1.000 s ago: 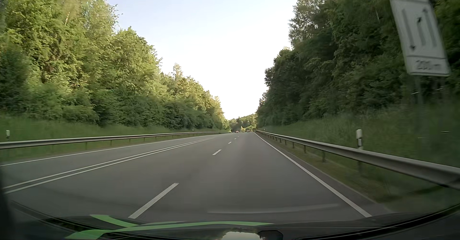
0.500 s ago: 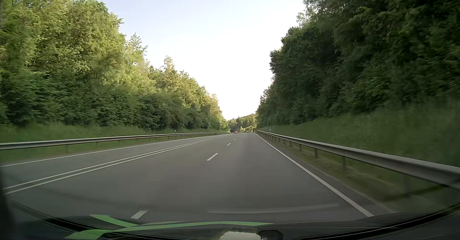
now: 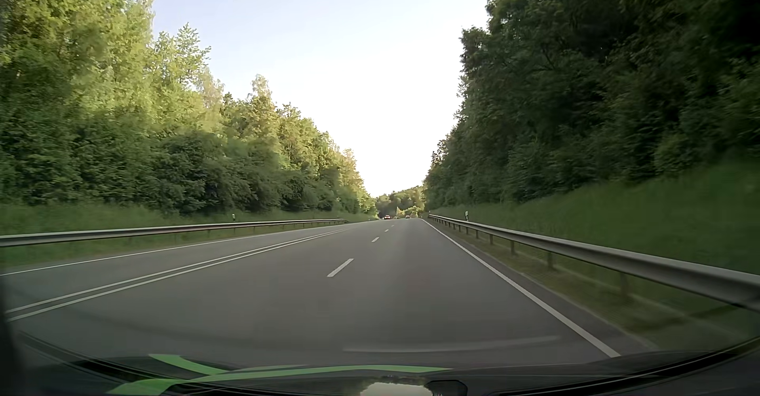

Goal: Follow the waypoints while adhering to traffic rules and regulations

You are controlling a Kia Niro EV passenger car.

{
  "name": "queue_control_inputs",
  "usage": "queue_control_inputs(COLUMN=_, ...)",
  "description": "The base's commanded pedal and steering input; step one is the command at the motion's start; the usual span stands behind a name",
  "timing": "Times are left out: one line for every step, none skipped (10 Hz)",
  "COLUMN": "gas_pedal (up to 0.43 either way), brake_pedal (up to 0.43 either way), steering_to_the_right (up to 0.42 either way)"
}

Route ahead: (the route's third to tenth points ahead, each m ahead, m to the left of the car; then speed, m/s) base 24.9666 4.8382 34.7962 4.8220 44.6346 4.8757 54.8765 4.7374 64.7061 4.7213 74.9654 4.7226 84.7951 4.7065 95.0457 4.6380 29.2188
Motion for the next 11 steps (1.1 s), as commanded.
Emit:
queue_control_inputs(gas_pedal=0.339, brake_pedal=0.000, steering_to_the_right=-0.001)
queue_control_inputs(gas_pedal=0.350, brake_pedal=0.000, steering_to_the_right=-0.001)
queue_control_inputs(gas_pedal=0.370, brake_pedal=0.000, steering_to_the_right=-0.001)
queue_control_inputs(gas_pedal=0.390, brake_pedal=0.000, steering_to_the_right=-0.001)
queue_control_inputs(gas_pedal=0.390, brake_pedal=0.000, steering_to_the_right=-0.001)
queue_control_inputs(gas_pedal=0.390, brake_pedal=0.000, steering_to_the_right=0.000)
queue_control_inputs(gas_pedal=0.358, brake_pedal=0.000, steering_to_the_right=0.000)
queue_control_inputs(gas_pedal=0.287, brake_pedal=0.000, steering_to_the_right=0.000)
queue_control_inputs(gas_pedal=0.287, brake_pedal=0.000, steering_to_the_right=0.000)
queue_control_inputs(gas_pedal=0.287, brake_pedal=0.000, steering_to_the_right=0.000)
queue_control_inputs(gas_pedal=0.287, brake_pedal=0.000, steering_to_the_right=0.000)
